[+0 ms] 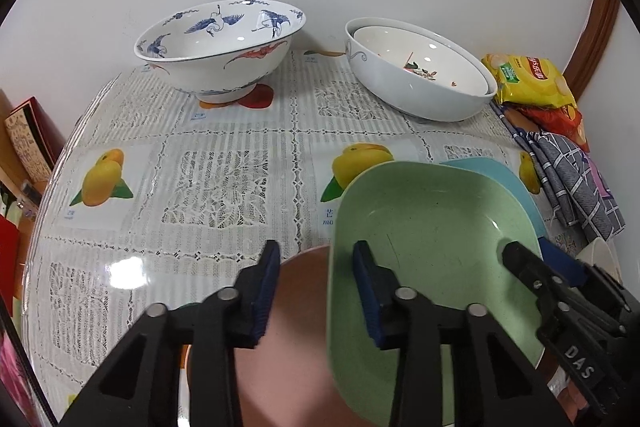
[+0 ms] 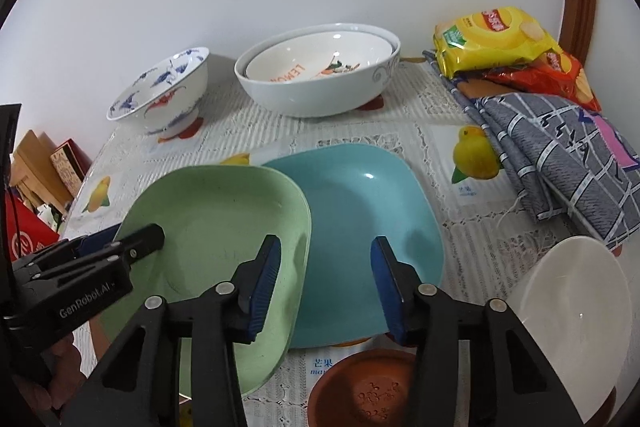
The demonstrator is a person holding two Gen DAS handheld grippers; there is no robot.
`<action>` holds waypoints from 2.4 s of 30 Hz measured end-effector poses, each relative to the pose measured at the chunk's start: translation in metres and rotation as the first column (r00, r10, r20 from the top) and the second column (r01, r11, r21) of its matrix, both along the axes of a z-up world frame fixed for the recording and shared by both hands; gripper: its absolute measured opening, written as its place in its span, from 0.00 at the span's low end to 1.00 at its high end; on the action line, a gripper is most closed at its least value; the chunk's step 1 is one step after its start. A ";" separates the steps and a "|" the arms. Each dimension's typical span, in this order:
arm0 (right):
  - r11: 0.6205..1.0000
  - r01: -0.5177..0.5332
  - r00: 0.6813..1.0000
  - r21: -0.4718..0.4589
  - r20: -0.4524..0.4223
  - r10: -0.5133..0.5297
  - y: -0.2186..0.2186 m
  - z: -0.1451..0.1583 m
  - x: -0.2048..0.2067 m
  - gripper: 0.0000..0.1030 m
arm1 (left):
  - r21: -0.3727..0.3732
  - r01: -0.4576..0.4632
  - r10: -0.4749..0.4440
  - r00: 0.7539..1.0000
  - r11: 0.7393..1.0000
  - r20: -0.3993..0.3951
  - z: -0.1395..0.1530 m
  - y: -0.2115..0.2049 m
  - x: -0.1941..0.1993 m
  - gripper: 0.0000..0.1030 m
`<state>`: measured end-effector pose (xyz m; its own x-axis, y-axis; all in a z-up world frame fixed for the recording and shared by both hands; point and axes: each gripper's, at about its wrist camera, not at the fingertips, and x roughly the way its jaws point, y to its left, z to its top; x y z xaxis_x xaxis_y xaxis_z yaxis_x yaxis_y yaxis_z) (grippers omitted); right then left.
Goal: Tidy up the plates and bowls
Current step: 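Move the right tool to the green plate rim and close on it, then lift the green plate with the right tool off the pink plate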
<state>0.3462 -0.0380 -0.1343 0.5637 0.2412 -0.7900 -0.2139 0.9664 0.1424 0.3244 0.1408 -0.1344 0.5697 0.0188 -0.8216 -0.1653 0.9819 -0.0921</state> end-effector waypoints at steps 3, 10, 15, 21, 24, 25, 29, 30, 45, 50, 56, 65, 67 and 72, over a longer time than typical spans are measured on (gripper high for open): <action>0.999 -0.018 1.000 0.028 -0.015 0.019 0.001 -0.004 0.000 0.18 | -0.029 0.022 -0.022 1.000 0.999 -0.001 0.001 -0.004 -0.002 0.10; 0.999 -0.036 0.999 0.041 -0.008 0.036 0.007 0.002 -0.010 0.05 | -0.024 0.016 -0.016 1.000 1.000 -0.004 0.014 -0.006 -0.021 0.07; 0.997 -0.038 0.999 0.071 0.016 0.037 0.001 0.024 -0.034 0.04 | -0.026 0.009 -0.009 1.000 1.000 0.030 0.037 -0.007 -0.046 0.07; 0.996 -0.027 0.999 0.088 0.036 0.024 -0.009 0.055 -0.072 0.04 | -0.037 0.003 0.000 0.998 0.999 0.068 0.065 -0.012 -0.083 0.07; 0.996 -0.023 0.998 0.088 0.053 0.018 -0.012 0.068 -0.091 0.04 | -0.048 0.000 0.004 0.997 0.999 0.081 0.075 -0.015 -0.102 0.07; 0.996 -0.022 0.998 0.089 0.057 0.017 -0.013 0.071 -0.096 0.04 | -0.054 -0.003 0.007 0.997 0.999 0.080 0.078 -0.016 -0.109 0.07; 0.995 -0.013 0.998 0.100 0.062 0.007 -0.019 0.082 -0.117 0.03 | -0.056 -0.005 0.010 0.996 0.998 0.089 0.088 -0.023 -0.130 0.07; 0.994 -0.012 0.998 0.106 0.062 0.005 -0.022 0.085 -0.122 0.03 | -0.055 -0.005 0.010 0.996 0.998 0.092 0.090 -0.025 -0.136 0.07; 0.994 -0.035 0.997 0.100 0.073 0.027 -0.024 0.101 -0.163 0.03 | -0.076 -0.038 0.046 0.993 0.996 0.106 0.101 -0.022 -0.180 0.07; 0.994 -0.050 0.997 0.099 0.068 0.043 -0.016 0.099 -0.166 0.03 | -0.081 -0.057 0.065 0.993 0.995 0.103 0.099 -0.014 -0.186 0.07; 0.993 -0.072 0.996 0.088 0.051 0.068 -0.005 0.092 -0.166 0.03 | -0.089 -0.077 0.084 0.993 0.993 0.082 0.087 -0.002 -0.188 0.07; 0.991 -0.104 0.994 0.082 -0.016 0.106 0.015 0.062 -0.159 0.03 | -0.098 -0.116 0.118 0.993 0.988 0.022 0.059 0.017 -0.184 0.07; 0.991 -0.112 0.993 0.080 -0.028 0.114 0.020 0.057 -0.156 0.03 | -0.101 -0.124 0.126 0.992 0.987 0.010 0.054 0.021 -0.182 0.07; 0.989 -0.125 0.990 0.077 -0.054 0.129 0.030 0.045 -0.146 0.03 | -0.107 -0.141 0.140 0.990 0.984 -0.015 0.042 0.029 -0.172 0.07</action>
<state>0.2000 -0.0084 -0.0894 0.4780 0.3664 -0.7983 -0.3235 0.9184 0.2278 0.1526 0.1701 -0.0921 0.5615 0.0096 -0.8274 -0.3022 0.9332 -0.1943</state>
